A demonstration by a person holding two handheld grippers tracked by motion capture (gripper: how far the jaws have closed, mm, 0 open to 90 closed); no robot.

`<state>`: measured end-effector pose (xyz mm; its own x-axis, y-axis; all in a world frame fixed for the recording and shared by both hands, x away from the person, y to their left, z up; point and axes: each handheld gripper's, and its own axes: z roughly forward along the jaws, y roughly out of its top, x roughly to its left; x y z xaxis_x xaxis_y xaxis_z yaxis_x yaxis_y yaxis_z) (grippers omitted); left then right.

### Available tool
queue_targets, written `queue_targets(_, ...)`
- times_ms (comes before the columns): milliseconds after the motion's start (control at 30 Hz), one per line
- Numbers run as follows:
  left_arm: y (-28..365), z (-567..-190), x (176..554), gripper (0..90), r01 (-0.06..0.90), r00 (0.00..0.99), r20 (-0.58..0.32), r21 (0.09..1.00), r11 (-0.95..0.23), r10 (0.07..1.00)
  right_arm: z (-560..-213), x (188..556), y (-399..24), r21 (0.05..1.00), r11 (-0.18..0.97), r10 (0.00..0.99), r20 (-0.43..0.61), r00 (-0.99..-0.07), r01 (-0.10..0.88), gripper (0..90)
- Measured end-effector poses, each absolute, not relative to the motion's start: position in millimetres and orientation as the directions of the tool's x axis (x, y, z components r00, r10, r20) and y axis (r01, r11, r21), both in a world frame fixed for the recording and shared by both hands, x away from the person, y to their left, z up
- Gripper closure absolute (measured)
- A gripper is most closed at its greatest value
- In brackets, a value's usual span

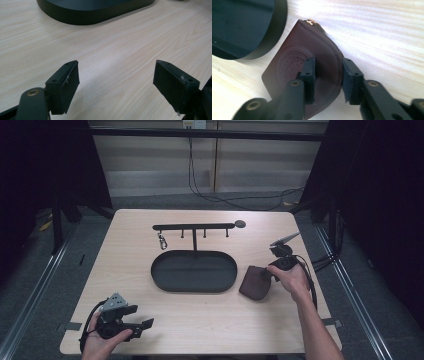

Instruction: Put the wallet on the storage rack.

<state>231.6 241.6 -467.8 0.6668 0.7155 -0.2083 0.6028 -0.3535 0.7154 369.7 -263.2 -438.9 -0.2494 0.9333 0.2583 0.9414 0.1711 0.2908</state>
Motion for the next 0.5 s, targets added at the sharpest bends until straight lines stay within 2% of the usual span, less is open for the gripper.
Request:
queue_targets(67,241.7,-467.7,231.6,20.8,0.602,0.667,-0.207,0.715,-0.354,0.715,-437.2,369.8,-262.2,0.293,0.175,0.933,0.255,-0.254,0.940,68.0)
queue_targets(100,241.7,-467.7,231.7,20.8,0.601,0.667,-0.207,0.717,-0.353,0.716,-430.6,370.2,-257.1,0.296,0.197,0.935,0.229,-0.270,0.935,70.6)
queue_targets(167,242.2,-467.5,231.8,20.8,0.603,0.668,-0.210,0.716,-0.353,0.714,-423.6,370.2,-256.1,0.317,0.182,0.928,0.257,-0.269,0.931,75.9)
queue_targets(267,241.1,-467.5,230.8,20.8,0.597,0.672,-0.198,0.715,-0.364,0.713,-415.3,370.3,-251.3,0.309,0.213,0.929,0.231,-0.291,0.927,77.0)
queue_targets(500,241.6,-467.7,231.4,20.8,0.600,0.671,-0.206,0.714,-0.359,0.712,-408.8,368.3,-249.3,0.305,0.206,0.927,0.242,-0.285,0.930,79.2)
